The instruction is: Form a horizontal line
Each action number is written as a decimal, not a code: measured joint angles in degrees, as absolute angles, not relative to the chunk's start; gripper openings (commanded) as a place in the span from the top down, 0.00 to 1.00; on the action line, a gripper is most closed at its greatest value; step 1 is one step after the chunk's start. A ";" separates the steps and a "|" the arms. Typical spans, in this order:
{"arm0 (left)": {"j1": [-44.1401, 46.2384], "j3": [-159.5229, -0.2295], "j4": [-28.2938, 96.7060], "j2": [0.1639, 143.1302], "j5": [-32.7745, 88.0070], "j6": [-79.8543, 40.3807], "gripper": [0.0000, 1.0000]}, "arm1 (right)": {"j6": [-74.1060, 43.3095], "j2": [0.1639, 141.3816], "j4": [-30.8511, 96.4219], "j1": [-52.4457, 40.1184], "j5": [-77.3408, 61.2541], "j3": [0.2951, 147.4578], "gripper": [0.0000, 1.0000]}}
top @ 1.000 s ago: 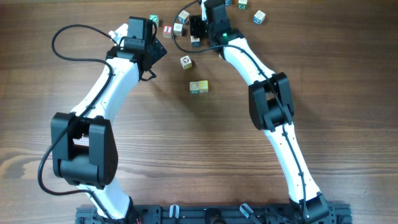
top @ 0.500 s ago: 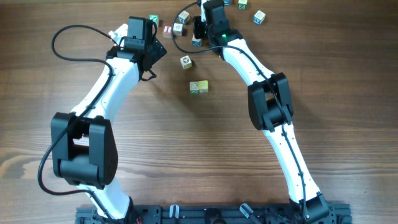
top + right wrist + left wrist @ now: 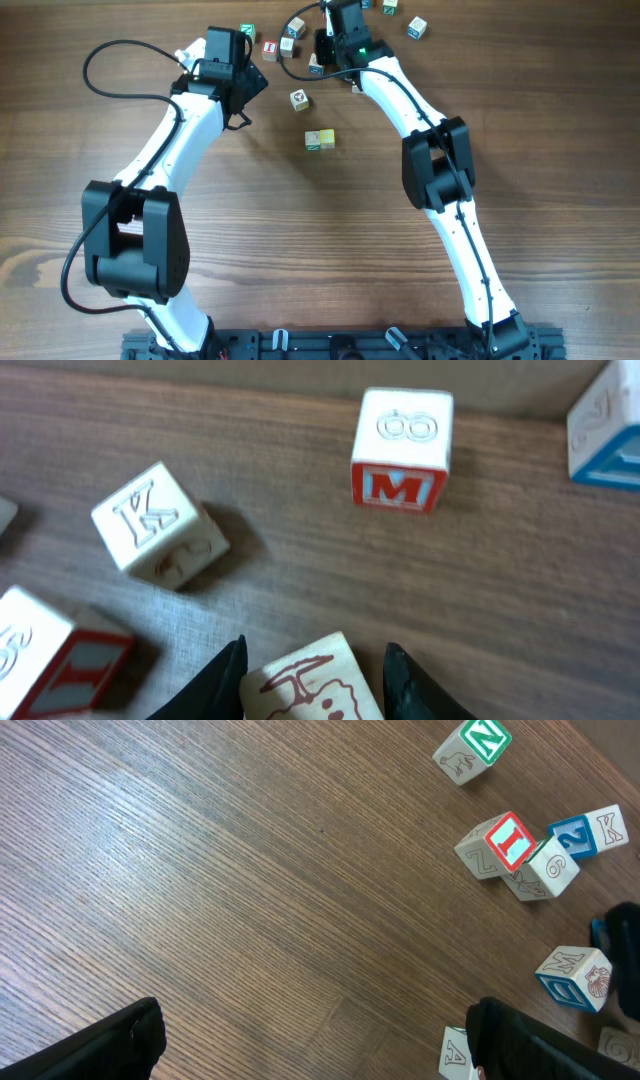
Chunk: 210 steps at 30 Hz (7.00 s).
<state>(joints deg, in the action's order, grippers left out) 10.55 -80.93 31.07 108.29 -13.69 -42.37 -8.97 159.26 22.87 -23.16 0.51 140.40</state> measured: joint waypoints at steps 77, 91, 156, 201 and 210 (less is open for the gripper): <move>15.64 -74.08 40.14 108.20 -7.46 -42.35 0.17 | -22.11 127.50 50.02 -19.84 -4.27 106.96 0.96; 15.64 -74.06 35.16 110.08 -6.04 -37.76 0.96 | -23.16 130.21 49.65 -19.84 -4.23 106.26 0.95; 11.88 -77.38 25.10 122.30 28.14 -15.16 0.96 | -22.28 130.30 38.22 -18.22 -8.38 97.69 0.91; 12.12 -77.25 24.40 122.30 27.97 -15.07 0.96 | -30.63 129.73 52.14 -18.61 -0.54 98.41 0.96; 12.12 -77.25 24.40 122.30 27.97 -15.09 0.96 | -32.38 129.64 53.15 -17.65 -3.66 98.39 0.96</move>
